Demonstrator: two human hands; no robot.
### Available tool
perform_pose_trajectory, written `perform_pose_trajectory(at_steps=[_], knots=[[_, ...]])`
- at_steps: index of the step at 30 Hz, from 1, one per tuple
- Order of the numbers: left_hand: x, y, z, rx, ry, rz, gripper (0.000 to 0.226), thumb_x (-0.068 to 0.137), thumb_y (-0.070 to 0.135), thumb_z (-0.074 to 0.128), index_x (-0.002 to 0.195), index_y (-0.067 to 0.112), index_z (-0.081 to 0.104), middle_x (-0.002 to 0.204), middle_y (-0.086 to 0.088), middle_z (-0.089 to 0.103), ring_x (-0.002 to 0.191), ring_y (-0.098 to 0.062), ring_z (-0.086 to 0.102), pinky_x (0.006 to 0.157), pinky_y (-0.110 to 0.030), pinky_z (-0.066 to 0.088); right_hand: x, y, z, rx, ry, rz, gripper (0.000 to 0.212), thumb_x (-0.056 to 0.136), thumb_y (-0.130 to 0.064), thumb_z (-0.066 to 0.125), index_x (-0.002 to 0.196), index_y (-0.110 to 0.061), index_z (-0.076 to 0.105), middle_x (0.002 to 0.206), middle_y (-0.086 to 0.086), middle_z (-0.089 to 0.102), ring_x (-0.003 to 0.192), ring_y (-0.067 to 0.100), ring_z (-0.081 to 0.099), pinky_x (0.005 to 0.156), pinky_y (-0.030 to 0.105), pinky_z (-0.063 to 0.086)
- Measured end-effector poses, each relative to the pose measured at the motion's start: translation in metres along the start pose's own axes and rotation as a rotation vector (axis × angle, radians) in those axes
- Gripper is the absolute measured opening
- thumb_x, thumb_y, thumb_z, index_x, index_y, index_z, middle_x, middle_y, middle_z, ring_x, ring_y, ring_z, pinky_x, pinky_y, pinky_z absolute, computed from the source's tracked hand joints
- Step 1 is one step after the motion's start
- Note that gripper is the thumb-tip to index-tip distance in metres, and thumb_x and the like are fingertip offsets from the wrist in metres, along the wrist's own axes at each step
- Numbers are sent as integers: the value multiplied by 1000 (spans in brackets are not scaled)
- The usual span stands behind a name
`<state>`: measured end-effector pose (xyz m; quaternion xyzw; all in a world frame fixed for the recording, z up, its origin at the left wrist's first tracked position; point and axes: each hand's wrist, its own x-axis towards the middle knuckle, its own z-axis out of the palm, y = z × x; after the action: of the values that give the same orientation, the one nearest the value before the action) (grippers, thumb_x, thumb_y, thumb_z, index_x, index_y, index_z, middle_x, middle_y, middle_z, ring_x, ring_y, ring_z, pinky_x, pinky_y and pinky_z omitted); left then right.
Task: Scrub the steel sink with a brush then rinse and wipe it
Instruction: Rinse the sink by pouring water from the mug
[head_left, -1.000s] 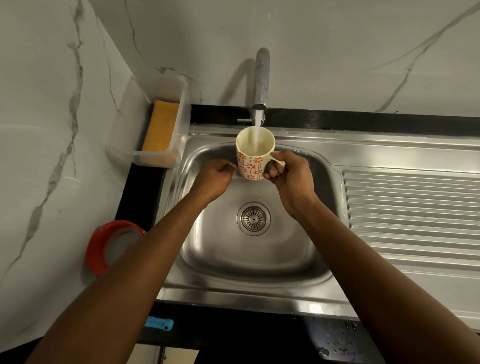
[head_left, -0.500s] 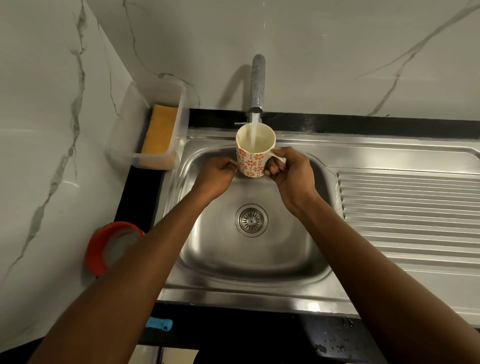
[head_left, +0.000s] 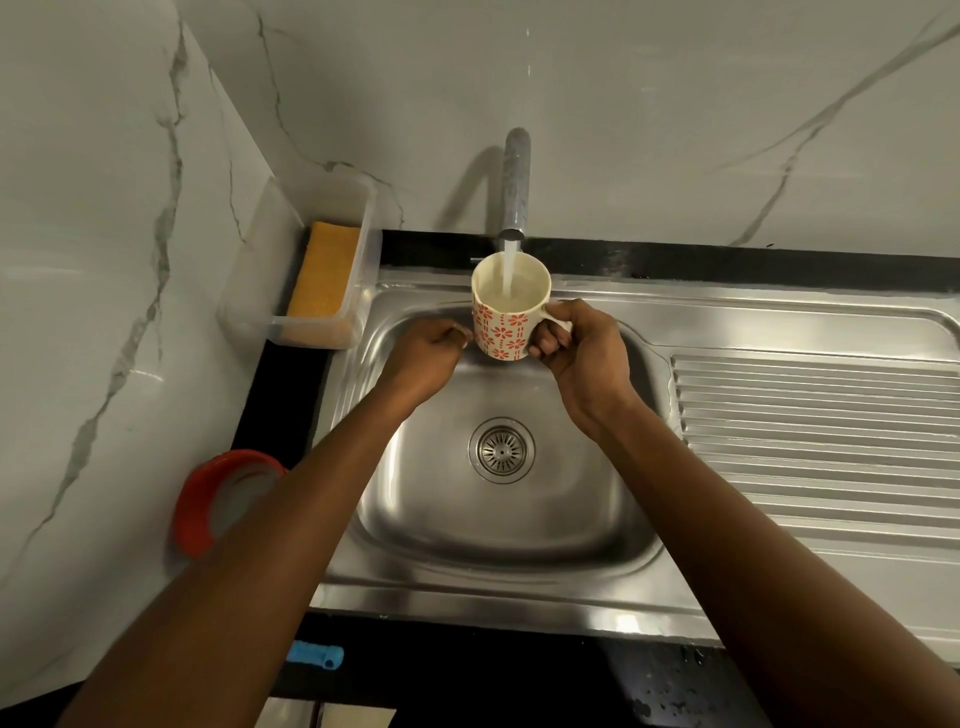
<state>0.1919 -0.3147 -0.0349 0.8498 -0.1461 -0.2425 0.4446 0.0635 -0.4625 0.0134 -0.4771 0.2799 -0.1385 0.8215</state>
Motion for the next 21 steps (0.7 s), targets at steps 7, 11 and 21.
perform_pose_trajectory(at_steps=[7, 11, 21], knots=[[-1, -5, 3, -24, 5, -1, 22, 101, 12, 57, 108, 11, 78, 112, -6, 77, 102, -20, 69, 87, -27, 47, -1, 6, -3, -24, -11, 0, 49, 99, -13, 47, 52, -23, 58, 59, 3, 44, 60, 12, 43, 77, 37, 43], [-2, -3, 3, -24, -2, 2, 24, 102, 12, 56, 113, 10, 78, 113, -5, 76, 101, -18, 67, 88, -27, 47, 0, 5, -5, -19, -14, -6, 51, 100, -13, 46, 51, -24, 57, 58, 2, 45, 59, 11, 44, 76, 36, 44], [-1, -3, 4, -35, 11, -5, 25, 102, 14, 56, 114, 9, 77, 114, -4, 76, 103, -17, 68, 89, -27, 47, 0, 3, -6, -17, -16, -18, 51, 99, -14, 47, 50, -24, 56, 58, 1, 46, 59, 12, 45, 76, 36, 45]])
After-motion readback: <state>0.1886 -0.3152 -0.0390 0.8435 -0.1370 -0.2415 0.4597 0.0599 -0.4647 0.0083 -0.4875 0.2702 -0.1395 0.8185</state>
